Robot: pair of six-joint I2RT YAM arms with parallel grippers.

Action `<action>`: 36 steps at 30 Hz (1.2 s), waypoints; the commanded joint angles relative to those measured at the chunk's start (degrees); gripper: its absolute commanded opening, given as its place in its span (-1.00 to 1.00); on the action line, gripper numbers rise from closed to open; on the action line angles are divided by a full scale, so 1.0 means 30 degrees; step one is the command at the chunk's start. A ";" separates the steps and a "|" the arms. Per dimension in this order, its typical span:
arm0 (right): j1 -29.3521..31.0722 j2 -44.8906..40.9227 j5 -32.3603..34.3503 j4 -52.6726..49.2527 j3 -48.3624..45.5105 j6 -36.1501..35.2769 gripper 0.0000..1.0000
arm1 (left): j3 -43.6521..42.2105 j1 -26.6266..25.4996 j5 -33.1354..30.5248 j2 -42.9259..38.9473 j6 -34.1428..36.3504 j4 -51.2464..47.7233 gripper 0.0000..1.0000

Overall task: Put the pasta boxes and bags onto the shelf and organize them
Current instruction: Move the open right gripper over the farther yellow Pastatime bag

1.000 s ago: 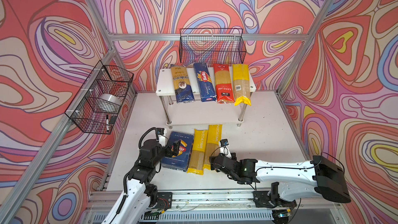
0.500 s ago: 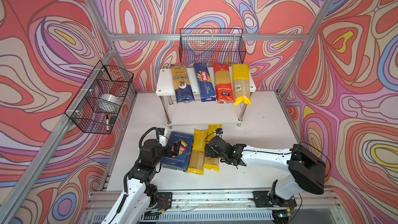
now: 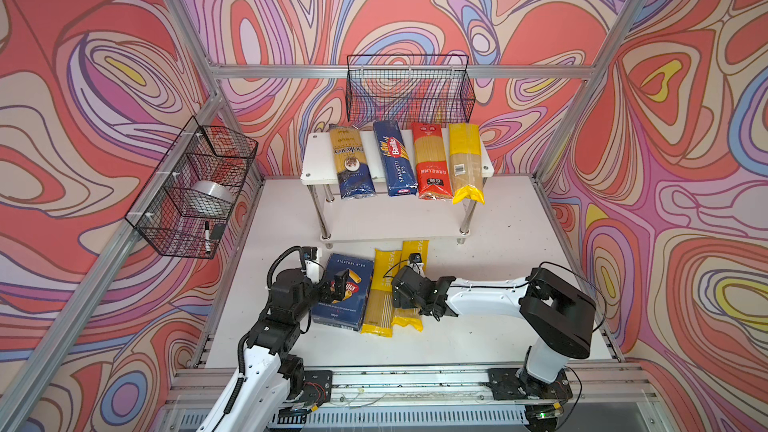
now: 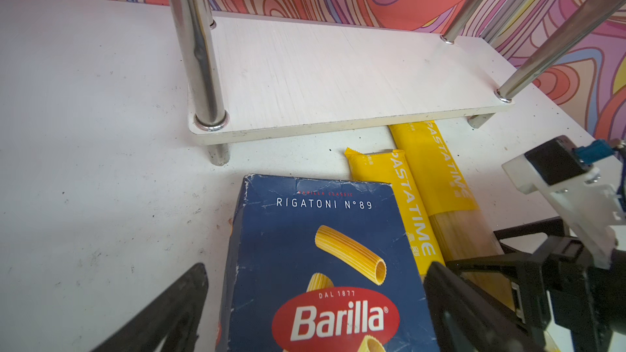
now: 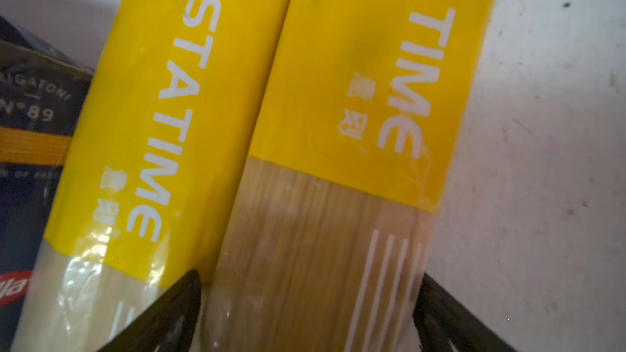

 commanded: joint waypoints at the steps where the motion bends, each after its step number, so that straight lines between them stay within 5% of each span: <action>1: 0.0003 0.0378 0.0888 -0.1541 0.0689 -0.0010 0.97 | 0.0226 -0.0033 0.0047 0.0017 0.0240 -0.0342 1.00; 13: -0.0033 -0.1150 0.2426 -0.3327 -0.0584 -0.1543 0.97 | 0.0168 -0.0014 -0.0001 -0.0091 0.0224 -0.0373 1.00; 19: -0.0020 -0.5336 -0.0202 0.0404 -0.2954 -0.3232 0.97 | 0.0284 -0.0034 0.0129 0.0187 0.0254 -0.0318 1.00; 22: -0.0026 -0.6621 0.1048 -0.0513 -0.2991 -0.3167 0.97 | 0.0285 -0.0037 0.0044 0.0199 0.0229 -0.0338 1.00; 36: -0.0511 -0.2822 0.1336 -0.3485 -0.0104 -0.1795 0.97 | 0.0380 -0.0035 0.0006 0.0600 0.0225 -0.0280 1.00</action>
